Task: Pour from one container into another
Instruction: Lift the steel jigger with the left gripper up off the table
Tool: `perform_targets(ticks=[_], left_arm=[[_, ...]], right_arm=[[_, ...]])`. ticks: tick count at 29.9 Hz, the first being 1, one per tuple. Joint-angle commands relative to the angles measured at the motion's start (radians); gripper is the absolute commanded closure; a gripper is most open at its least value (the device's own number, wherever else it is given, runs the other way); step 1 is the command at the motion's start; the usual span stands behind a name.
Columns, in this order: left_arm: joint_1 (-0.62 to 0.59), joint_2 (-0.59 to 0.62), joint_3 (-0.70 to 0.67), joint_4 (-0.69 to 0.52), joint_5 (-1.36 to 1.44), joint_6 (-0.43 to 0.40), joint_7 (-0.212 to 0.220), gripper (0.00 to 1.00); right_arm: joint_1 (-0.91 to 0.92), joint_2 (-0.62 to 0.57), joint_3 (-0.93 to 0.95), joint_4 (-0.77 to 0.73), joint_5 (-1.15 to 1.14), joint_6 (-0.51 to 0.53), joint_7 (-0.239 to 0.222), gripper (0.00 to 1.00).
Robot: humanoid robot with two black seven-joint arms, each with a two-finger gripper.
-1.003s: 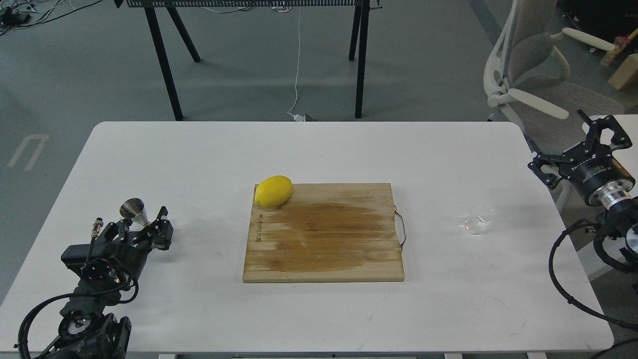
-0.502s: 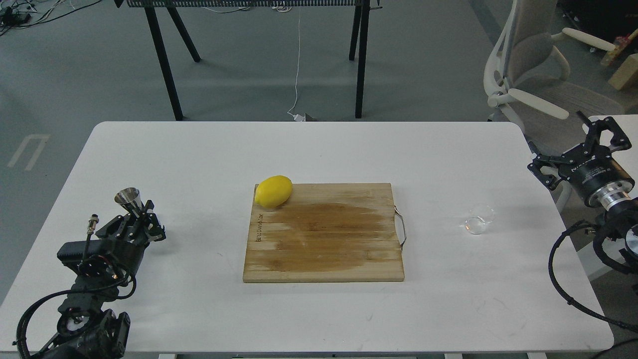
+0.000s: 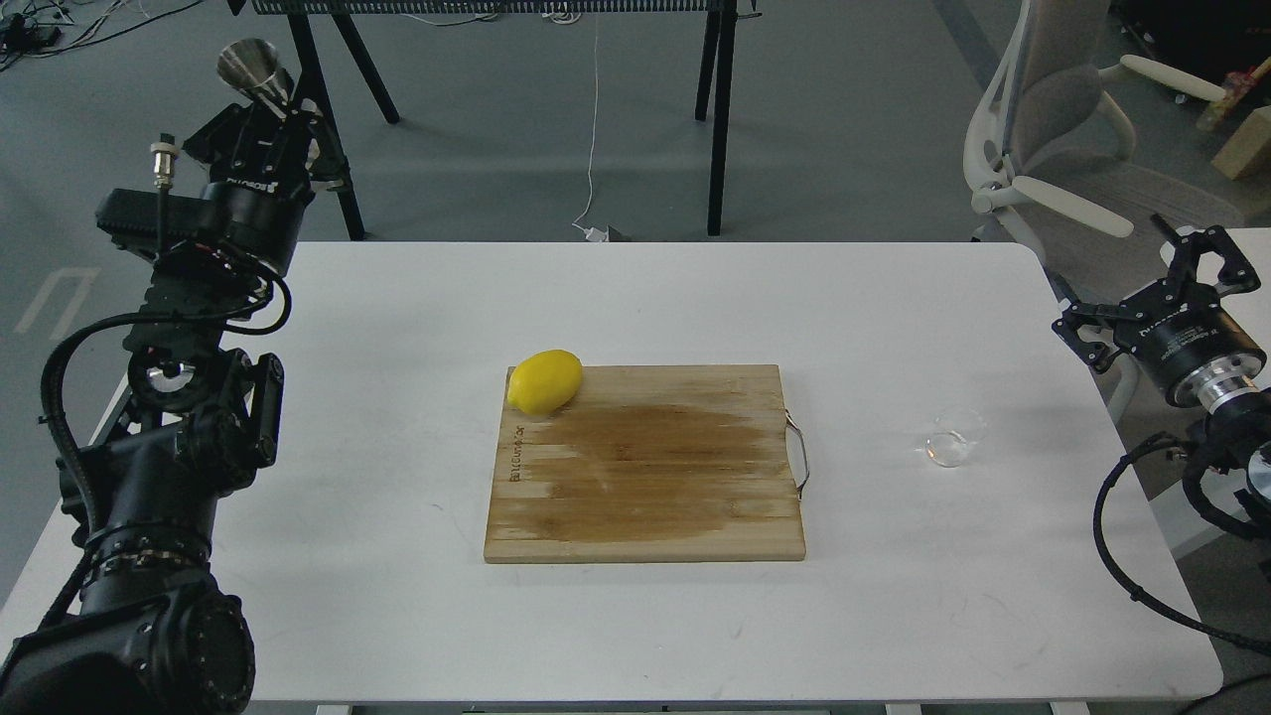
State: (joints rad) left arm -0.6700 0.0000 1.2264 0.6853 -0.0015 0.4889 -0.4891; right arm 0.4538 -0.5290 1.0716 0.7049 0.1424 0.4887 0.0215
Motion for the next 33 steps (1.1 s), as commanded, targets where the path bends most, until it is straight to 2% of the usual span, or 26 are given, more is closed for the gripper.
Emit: perform_targets(ticks=[1,6,9,20,25,29,33], left_arm=[[0.006,0.000,0.084,-0.007,-0.005,0.000,0.000,0.92],[0.012,0.000,0.104,-0.033,-0.011,-0.053,0.000,0.92],[0.013,0.000,0.110,-0.035,-0.017,-0.127,0.000,0.93],[0.004,0.000,0.116,-0.024,-0.207,-0.685,0.000,0.91],[-0.023,0.000,0.117,-0.020,-0.291,-0.866,0.000,0.91],[-0.054,0.000,0.123,0.032,-0.348,-0.951,0.000,0.90],[-0.057,0.000,0.215,0.092,-0.351,-0.951,0.000,0.90]], right_arm=[[0.000,0.001,-0.001,-0.007,0.000,0.000,0.000,0.00],[-0.001,0.003,-0.006,-0.021,-0.001,0.000,0.000,0.00],[-0.001,0.007,-0.012,-0.045,-0.001,0.000,0.000,0.00],[0.002,0.015,-0.019,-0.088,-0.004,0.000,-0.002,0.00],[0.003,0.015,-0.019,-0.088,-0.006,0.000,-0.002,0.00],[0.003,0.018,-0.024,-0.090,-0.006,0.000,-0.002,0.00],[0.003,0.023,-0.052,-0.090,-0.006,0.000,0.000,0.00]])
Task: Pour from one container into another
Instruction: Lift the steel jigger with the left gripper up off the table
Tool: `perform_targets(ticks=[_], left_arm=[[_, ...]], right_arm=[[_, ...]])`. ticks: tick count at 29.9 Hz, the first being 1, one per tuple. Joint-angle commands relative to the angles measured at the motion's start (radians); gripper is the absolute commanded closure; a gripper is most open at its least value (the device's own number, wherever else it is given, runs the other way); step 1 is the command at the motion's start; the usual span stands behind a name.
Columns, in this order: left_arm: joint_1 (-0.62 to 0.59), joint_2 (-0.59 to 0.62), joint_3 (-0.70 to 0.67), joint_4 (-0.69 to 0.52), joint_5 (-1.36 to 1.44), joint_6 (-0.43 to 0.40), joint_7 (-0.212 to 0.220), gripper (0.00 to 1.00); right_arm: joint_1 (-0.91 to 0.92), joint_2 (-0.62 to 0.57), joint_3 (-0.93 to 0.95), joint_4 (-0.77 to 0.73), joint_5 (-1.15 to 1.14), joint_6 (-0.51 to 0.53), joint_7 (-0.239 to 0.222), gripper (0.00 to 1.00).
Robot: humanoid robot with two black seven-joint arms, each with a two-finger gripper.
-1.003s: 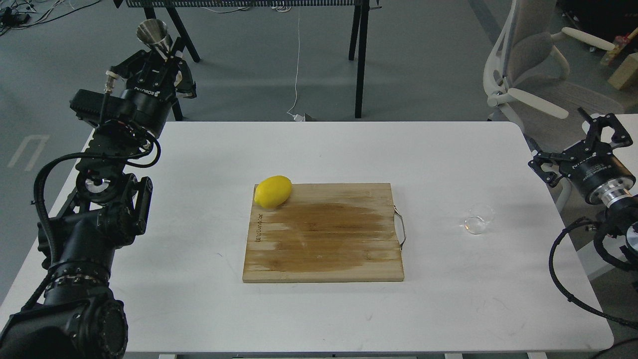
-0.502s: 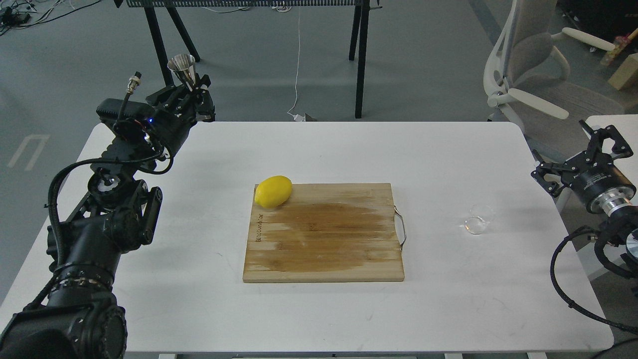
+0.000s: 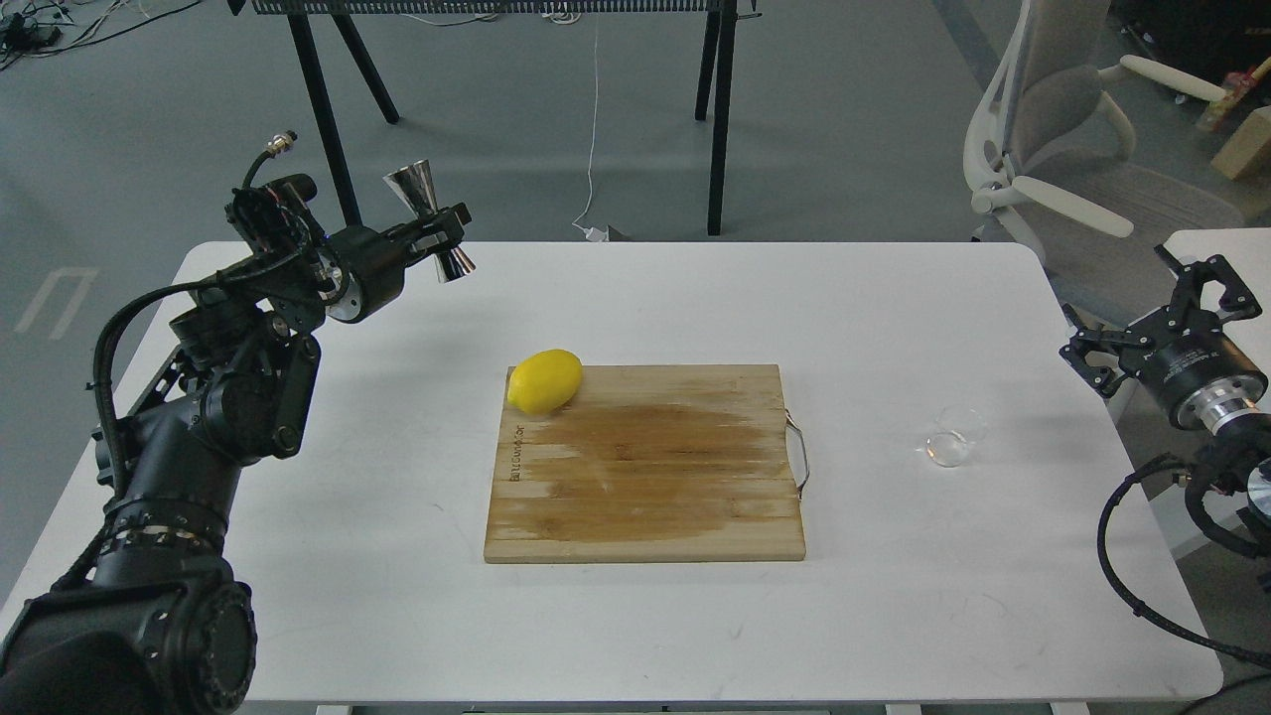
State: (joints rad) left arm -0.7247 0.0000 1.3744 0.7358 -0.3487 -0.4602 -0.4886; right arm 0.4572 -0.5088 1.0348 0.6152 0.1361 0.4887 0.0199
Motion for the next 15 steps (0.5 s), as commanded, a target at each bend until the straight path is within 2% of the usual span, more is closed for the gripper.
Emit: perform_targets(ticks=[1,3,9,15], left_arm=[[-0.002,0.000,0.098,0.054,-0.004,0.005,0.000,0.91],[0.008,0.000,0.152,0.080,-0.032,0.040,0.000,0.91],[0.048,0.000,0.308,0.097,-0.064,0.360,0.000,0.91],[0.125,0.000,0.468,0.203,-0.067,0.458,0.000,0.92]], right_arm=[[0.001,0.004,-0.015,0.000,0.000,0.000,0.002,0.00],[0.001,0.004,-0.015,0.000,0.000,0.000,0.002,0.00],[0.003,0.000,-0.015,0.001,0.000,0.000,0.002,0.00],[0.008,0.003,-0.016,0.001,-0.001,0.000,0.000,0.00]])
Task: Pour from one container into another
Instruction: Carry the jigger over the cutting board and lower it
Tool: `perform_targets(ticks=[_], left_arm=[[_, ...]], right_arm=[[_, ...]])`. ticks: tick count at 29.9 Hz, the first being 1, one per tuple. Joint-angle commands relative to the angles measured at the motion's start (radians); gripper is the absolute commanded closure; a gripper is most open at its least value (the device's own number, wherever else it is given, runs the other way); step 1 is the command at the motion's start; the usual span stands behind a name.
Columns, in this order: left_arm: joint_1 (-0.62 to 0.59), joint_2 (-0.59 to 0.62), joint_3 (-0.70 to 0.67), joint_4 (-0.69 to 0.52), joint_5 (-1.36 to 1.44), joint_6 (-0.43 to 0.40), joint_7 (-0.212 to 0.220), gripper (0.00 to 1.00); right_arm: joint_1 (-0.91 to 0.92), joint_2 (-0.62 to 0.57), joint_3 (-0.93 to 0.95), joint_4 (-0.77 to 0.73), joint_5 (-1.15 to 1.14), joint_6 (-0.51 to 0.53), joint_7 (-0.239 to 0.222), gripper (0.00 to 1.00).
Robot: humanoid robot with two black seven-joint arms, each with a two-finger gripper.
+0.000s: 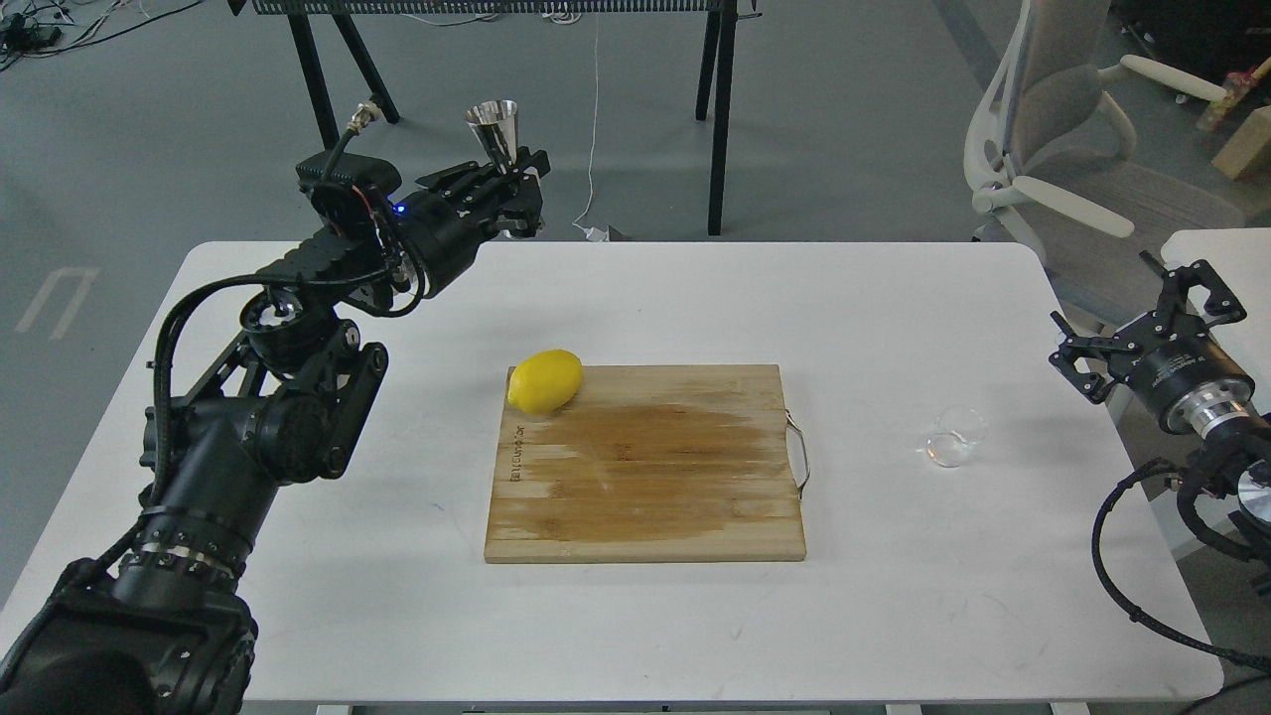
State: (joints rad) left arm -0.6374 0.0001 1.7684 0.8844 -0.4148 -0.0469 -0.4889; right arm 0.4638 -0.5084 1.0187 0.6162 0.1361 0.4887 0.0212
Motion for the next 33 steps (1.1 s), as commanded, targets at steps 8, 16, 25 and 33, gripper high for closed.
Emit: perform_targets(ticks=[8,16,25,33], left_arm=[[0.176,0.000,0.334,0.231,-0.009,0.151,0.000,0.92],[0.217,0.000,0.413,0.212,-0.015,0.289,0.000,0.92],[0.286,0.000,0.413,0.113,-0.019,0.450,0.000,0.93],[0.352,0.000,0.413,0.059,-0.022,0.456,0.000,0.93]], right_arm=[[0.001,0.002,-0.002,-0.001,-0.001,0.000,-0.001,0.00],[-0.002,0.004,0.000,0.000,0.000,0.000,0.000,0.00],[-0.002,0.016,-0.002,0.002,0.000,0.000,0.000,0.00],[-0.002,0.031,-0.002,0.002,0.000,0.000,0.000,0.00]])
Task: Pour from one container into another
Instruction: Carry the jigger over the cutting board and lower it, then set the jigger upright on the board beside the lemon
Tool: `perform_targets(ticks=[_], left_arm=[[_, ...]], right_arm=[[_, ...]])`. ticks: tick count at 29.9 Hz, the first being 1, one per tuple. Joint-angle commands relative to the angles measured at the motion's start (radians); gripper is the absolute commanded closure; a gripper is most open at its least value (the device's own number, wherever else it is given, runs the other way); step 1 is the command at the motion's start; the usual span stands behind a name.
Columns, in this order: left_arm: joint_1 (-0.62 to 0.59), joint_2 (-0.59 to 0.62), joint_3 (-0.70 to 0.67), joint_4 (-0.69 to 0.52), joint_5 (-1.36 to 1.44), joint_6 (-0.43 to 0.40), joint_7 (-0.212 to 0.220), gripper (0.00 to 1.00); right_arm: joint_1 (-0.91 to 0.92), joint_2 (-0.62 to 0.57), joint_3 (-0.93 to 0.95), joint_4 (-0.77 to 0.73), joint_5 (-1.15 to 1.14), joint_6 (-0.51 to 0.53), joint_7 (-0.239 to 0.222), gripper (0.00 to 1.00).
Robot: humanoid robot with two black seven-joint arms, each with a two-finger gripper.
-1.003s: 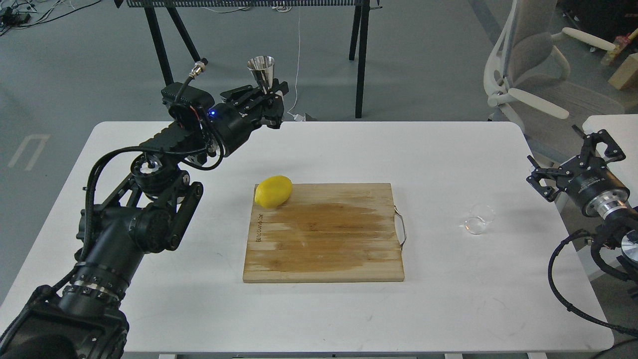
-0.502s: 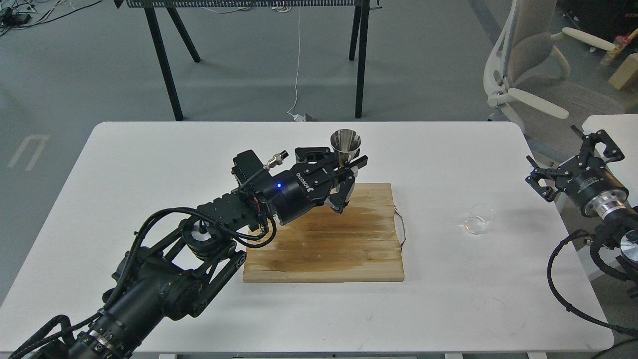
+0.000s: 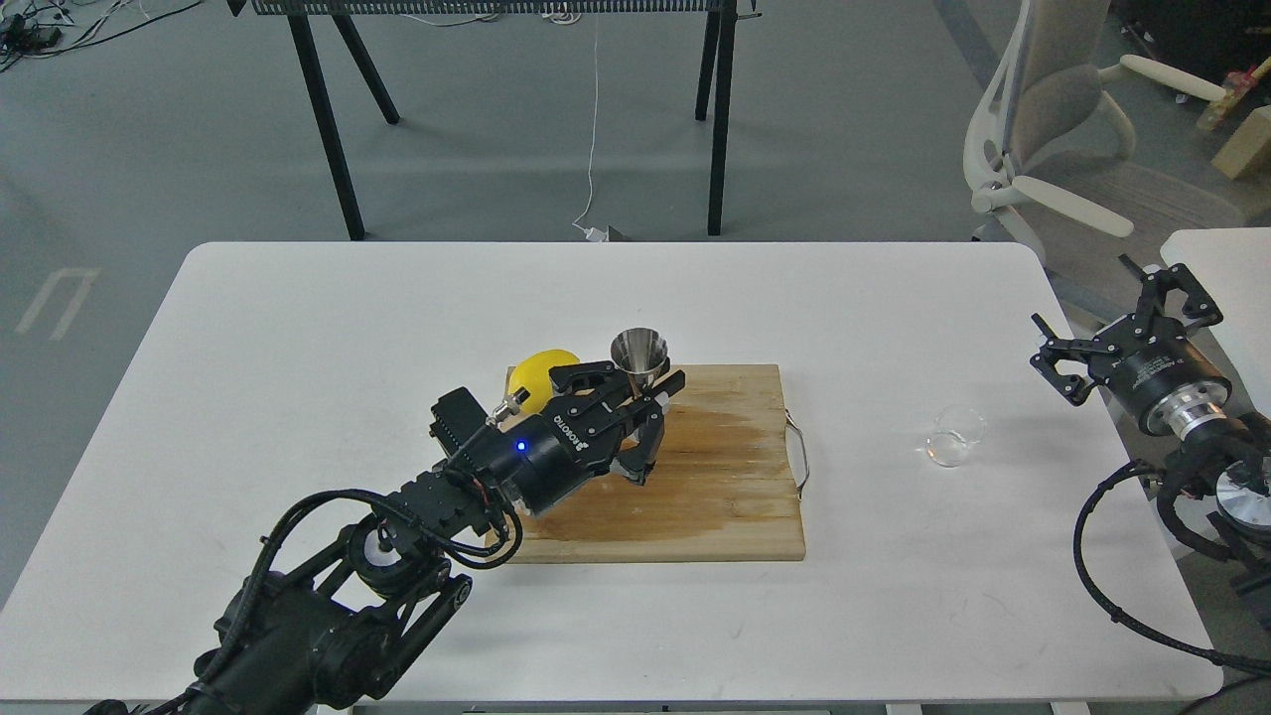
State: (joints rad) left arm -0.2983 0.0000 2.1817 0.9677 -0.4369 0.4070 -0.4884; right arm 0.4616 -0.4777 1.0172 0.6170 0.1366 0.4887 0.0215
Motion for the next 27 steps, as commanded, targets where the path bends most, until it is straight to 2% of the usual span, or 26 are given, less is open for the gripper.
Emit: perform_targets(ticks=[1,12,15,16,27], left_arm=[[0.015,0.000,0.000,-0.035,0.000,0.004,0.000,0.93],[0.027,0.000,0.000,-0.084,0.001,0.006,0.000,0.89],[0.025,0.000,0.000,-0.083,0.004,0.006,0.000,0.78],[0.027,0.000,0.000,-0.083,0.004,0.006,0.000,0.69],[0.027,0.000,0.000,-0.083,0.003,0.004,0.000,0.66]], right_arm=[[0.000,0.001,0.000,0.001,0.000,0.000,0.000,0.00],[-0.005,0.001,0.000,0.007,0.000,0.000,0.000,0.00],[-0.003,0.001,0.000,0.009,0.000,0.000,0.000,0.00],[-0.003,0.001,0.000,0.009,0.000,0.000,0.000,0.00],[-0.005,0.002,0.000,0.007,0.000,0.000,0.000,0.00]])
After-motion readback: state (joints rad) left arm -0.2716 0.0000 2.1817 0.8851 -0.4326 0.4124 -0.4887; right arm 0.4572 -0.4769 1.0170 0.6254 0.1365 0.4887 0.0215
